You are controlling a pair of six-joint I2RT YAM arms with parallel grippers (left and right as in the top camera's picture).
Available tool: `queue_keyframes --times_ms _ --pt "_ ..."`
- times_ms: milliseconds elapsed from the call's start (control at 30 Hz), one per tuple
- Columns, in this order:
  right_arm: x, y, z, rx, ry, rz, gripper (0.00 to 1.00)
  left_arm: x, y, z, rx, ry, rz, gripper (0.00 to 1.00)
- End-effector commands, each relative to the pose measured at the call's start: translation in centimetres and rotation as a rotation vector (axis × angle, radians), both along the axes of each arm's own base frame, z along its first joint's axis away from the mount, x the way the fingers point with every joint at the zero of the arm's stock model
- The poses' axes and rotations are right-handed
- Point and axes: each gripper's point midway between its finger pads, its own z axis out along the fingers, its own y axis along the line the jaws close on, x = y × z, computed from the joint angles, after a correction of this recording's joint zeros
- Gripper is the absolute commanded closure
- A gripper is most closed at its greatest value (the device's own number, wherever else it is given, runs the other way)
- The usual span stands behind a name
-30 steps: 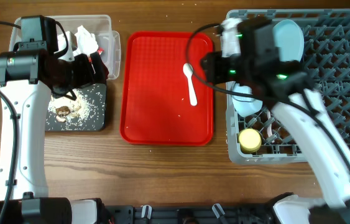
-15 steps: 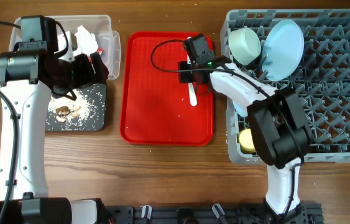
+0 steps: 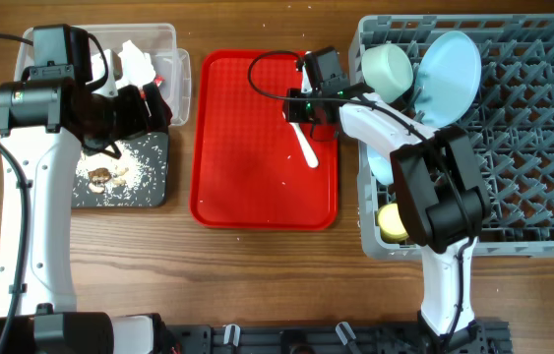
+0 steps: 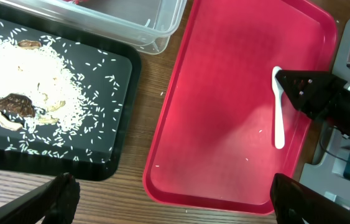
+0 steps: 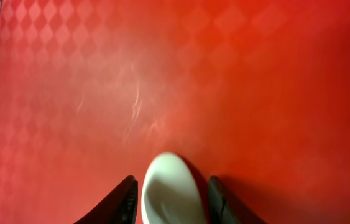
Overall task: Sort waste into correct bins and load items into the dishwasher rack
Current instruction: 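Grasp the white spoon on the red tray with the right gripper, then place the white spoon into the dish rack with the right gripper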
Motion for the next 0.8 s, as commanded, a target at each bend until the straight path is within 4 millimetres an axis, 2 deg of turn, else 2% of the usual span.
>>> queue_keyframes --times_ms 0,100,133,167,233,333,433,533,600,633,700,733,767 --pt "-3.9 -1.1 -5.6 -0.051 0.195 -0.009 0.6 0.2 0.2 0.3 0.0 -0.01 0.002 0.0" --pt "-4.5 -1.3 -5.8 -0.064 0.218 -0.001 0.59 0.2 0.1 0.3 0.001 -0.01 0.002 0.0" --pt "-4.6 -1.3 -5.8 -0.064 0.22 0.0 0.62 0.2 0.2 0.3 0.001 -0.01 0.002 0.0" --pt "-4.6 -1.3 -5.9 -0.066 0.223 0.0 0.65 0.2 0.1 0.3 0.0 -0.01 0.002 0.0" --pt "-4.6 -1.3 -5.9 -0.068 0.22 0.003 0.83 0.2 0.1 0.3 0.001 -0.01 0.002 0.0" --pt "-4.5 -1.3 -5.8 -0.07 0.216 0.0 0.94 0.2 0.1 0.3 0.0 -0.01 0.002 0.0" --pt "-4.3 -1.2 -4.5 -0.062 0.198 0.001 0.96 0.2 0.1 0.3 0.001 -0.01 0.002 0.0" --pt "-3.4 -1.3 1.4 -0.049 0.107 -0.007 0.96 0.2 0.2 0.3 0.001 -0.01 0.002 0.0" --pt "-3.3 -1.6 8.2 -0.04 0.017 0.002 0.96 0.2 0.1 0.3 0.0 -0.01 0.002 0.0" --pt "-4.0 -2.6 13.2 -0.049 -0.055 -0.013 0.96 0.2 0.2 0.3 0.001 -0.01 0.002 0.0" --pt "-6.8 -5.9 21.1 -0.086 -0.178 -0.036 0.96 0.2 0.2 0.3 0.001 -0.01 0.002 0.0" --pt "-8.6 -8.1 24.0 -0.118 -0.217 -0.069 0.96 0.2 0.2 0.3 0.0 -0.01 0.002 0.0" --pt "-10.3 -10.3 26.0 -0.172 -0.249 -0.087 0.96 0.2 0.2 0.3 0.001 -0.01 0.002 0.0"
